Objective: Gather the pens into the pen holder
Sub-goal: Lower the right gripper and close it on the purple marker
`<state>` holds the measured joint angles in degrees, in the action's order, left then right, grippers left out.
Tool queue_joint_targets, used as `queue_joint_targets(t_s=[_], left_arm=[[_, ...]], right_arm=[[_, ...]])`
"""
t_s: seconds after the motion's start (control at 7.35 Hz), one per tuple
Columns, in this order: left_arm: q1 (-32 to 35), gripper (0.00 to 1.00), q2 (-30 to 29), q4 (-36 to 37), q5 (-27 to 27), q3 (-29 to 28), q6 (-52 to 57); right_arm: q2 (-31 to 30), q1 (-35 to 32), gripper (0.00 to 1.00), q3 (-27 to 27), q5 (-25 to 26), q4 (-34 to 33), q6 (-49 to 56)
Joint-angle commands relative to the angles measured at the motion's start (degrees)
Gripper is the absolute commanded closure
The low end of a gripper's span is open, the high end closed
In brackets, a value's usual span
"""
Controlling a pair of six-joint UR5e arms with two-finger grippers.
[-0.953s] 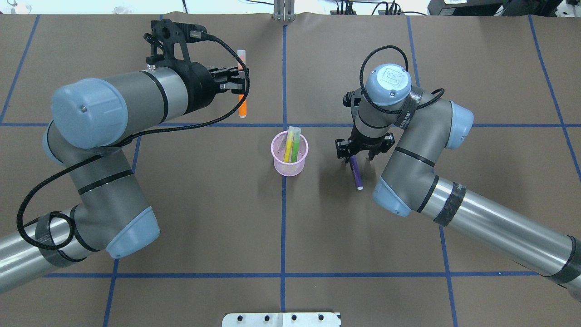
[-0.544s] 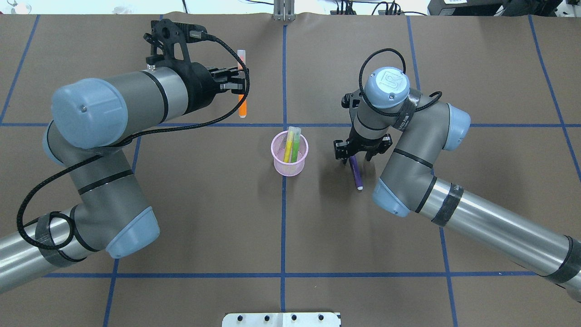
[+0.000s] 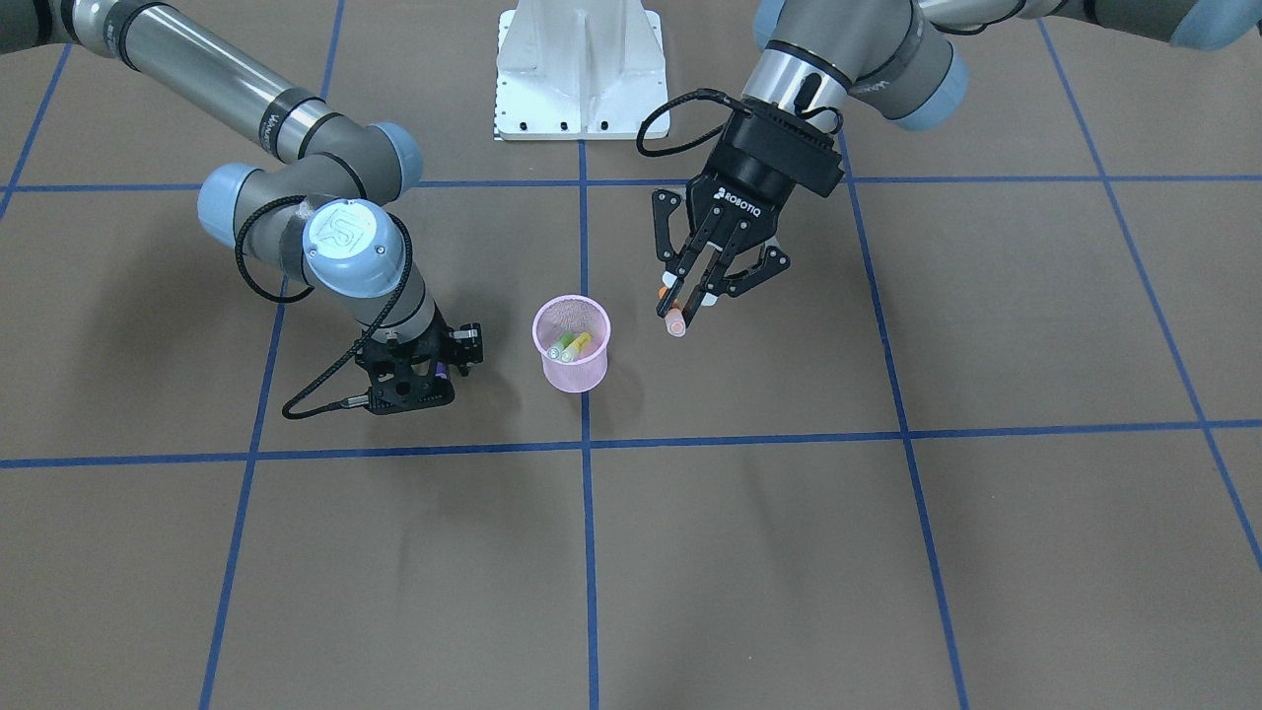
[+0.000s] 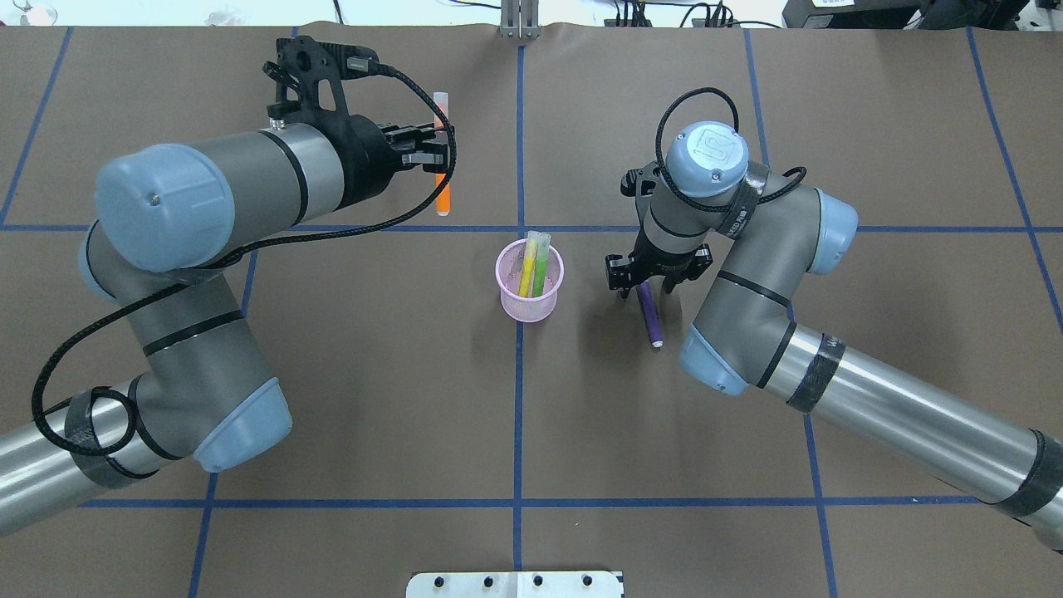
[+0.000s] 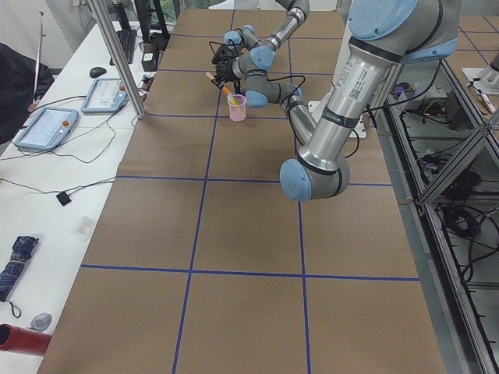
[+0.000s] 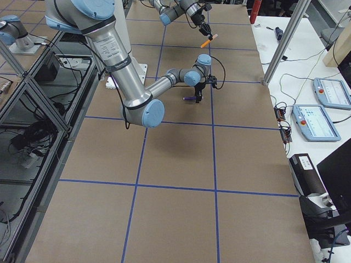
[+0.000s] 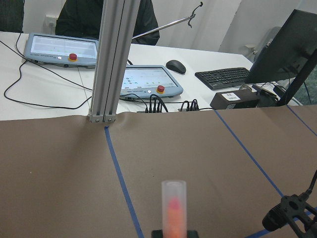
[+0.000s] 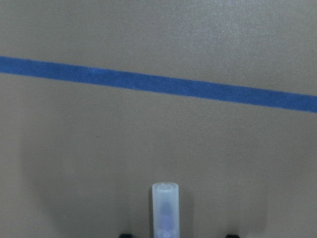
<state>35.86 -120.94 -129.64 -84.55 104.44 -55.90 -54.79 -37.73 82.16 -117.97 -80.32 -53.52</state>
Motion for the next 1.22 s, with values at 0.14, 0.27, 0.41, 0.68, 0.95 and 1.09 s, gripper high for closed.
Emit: queue_joint_targets(t_s=[0.14, 0.27, 0.41, 0.68, 0.95, 1.09], left_arm=[[0.0, 1.0, 0.0, 0.0, 0.0, 0.0, 0.0], [0.0, 1.0, 0.1, 0.0, 0.0, 0.0, 0.0], [0.0, 1.0, 0.0, 0.0, -0.1, 0.0, 0.0], [0.0, 1.0, 0.0, 0.0, -0.1, 0.0, 0.0], [0.0, 1.0, 0.0, 0.0, -0.1, 0.0, 0.1], [0.0, 1.0, 0.0, 0.0, -0.1, 0.0, 0.1]], right_arm=[[-0.1, -0.9, 0.27, 1.5, -1.5, -0.5, 0.0], [-0.1, -0.9, 0.27, 1.6, -1.5, -0.5, 0.0], [-0.1, -0.9, 0.27, 1.4, -1.4, -0.5, 0.0], [-0.2, -0.9, 0.3, 0.9, -1.2, -0.5, 0.0], [-0.3, -0.7, 0.35, 0.8, -1.1, -0.5, 0.0], [-0.2, -0.7, 0.4, 0.8, -1.1, -0.5, 0.0]])
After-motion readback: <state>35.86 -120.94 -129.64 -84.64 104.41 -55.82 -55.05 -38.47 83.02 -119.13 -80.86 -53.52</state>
